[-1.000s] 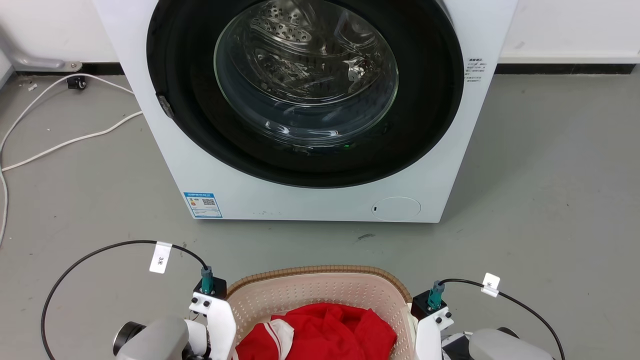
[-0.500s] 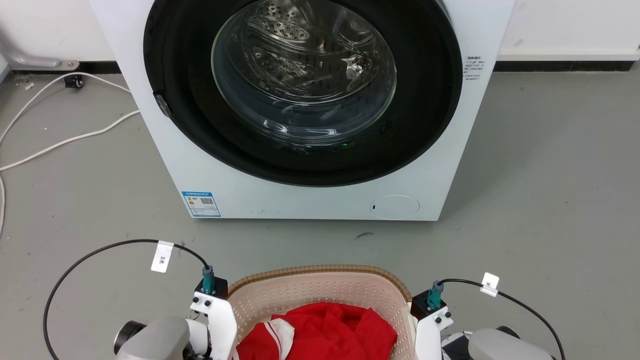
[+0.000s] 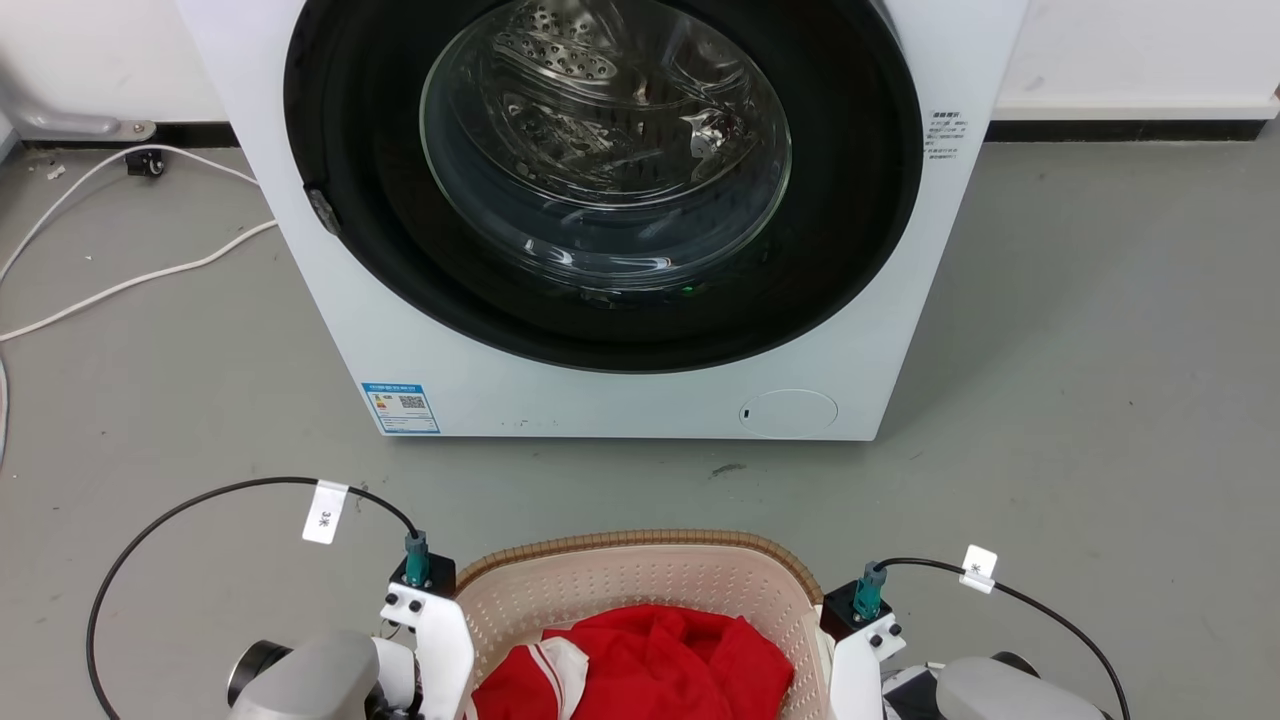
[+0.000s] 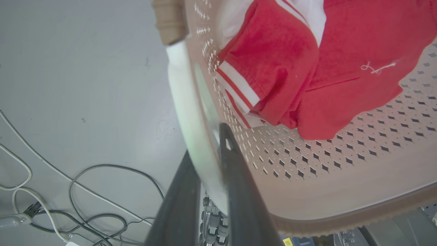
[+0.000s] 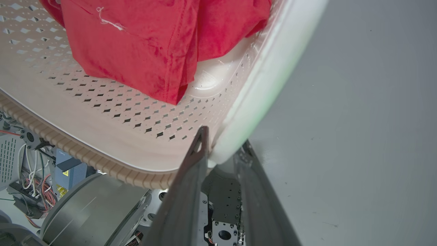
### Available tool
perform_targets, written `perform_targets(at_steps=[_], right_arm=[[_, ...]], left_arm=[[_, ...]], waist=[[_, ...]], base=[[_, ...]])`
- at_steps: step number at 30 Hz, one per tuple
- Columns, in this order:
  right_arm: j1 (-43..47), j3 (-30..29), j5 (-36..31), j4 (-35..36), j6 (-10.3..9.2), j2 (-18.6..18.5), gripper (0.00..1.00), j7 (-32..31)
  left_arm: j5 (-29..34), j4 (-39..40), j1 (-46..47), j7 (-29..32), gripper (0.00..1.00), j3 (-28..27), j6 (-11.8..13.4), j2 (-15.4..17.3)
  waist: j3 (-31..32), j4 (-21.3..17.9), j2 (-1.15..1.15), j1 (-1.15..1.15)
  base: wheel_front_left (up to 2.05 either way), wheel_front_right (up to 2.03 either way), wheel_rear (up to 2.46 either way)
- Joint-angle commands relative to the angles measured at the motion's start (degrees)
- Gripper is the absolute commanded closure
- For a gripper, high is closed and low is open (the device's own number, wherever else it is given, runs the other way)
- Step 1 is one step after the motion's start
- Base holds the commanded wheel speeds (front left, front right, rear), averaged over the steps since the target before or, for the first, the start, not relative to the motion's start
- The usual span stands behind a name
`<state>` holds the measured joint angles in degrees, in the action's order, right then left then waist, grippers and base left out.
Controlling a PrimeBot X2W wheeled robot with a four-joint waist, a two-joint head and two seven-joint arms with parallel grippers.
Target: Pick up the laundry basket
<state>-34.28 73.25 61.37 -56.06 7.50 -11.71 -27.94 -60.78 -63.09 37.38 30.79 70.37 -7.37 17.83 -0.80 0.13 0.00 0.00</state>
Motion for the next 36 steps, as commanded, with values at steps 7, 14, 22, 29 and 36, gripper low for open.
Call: perform_targets(at_steps=[7, 14, 22, 29, 36], right_arm=[[-0.3, 0.2, -0.8, -0.2, -0.02, -0.2, 1.0, 0.1], [0.0, 0.2, -0.9, -0.1, -0.02, -0.2, 1.0, 0.2], [0.3, 0.2, -1.1, 0.0, -0.02, -0.2, 1.0, 0.1], [0.3, 0.2, -1.4, -0.1, -0.02, -0.3, 1.0, 0.0], [0.6, 0.3, -1.4, 0.0, -0.02, -0.3, 1.0, -0.1]], left_arm=[[-0.6, -0.2, 0.8, -0.2, 1.0, 1.4, -0.1, 0.4], [-1.2, -0.2, 0.9, -0.4, 1.0, 2.0, -0.1, 0.4], [-1.6, -0.2, 0.7, -0.3, 1.0, 2.5, -0.1, 0.4], [-1.9, -0.1, 0.7, -0.6, 1.0, 2.7, -0.1, 0.4], [-2.0, 0.0, 0.3, -0.4, 1.0, 2.9, -0.1, 0.4]], waist=[[-0.2, 0.0, 0.0, 0.0], [-0.2, 0.0, 0.0, 0.0], [-0.2, 0.0, 0.0, 0.0], [-0.2, 0.0, 0.0, 0.0], [-0.3, -0.1, 0.0, 0.0]], base=[[0.0, 0.0, 0.0], [0.0, 0.0, 0.0], [0.0, 0.0, 0.0], [0.0, 0.0, 0.0], [0.0, 0.0, 0.0]])
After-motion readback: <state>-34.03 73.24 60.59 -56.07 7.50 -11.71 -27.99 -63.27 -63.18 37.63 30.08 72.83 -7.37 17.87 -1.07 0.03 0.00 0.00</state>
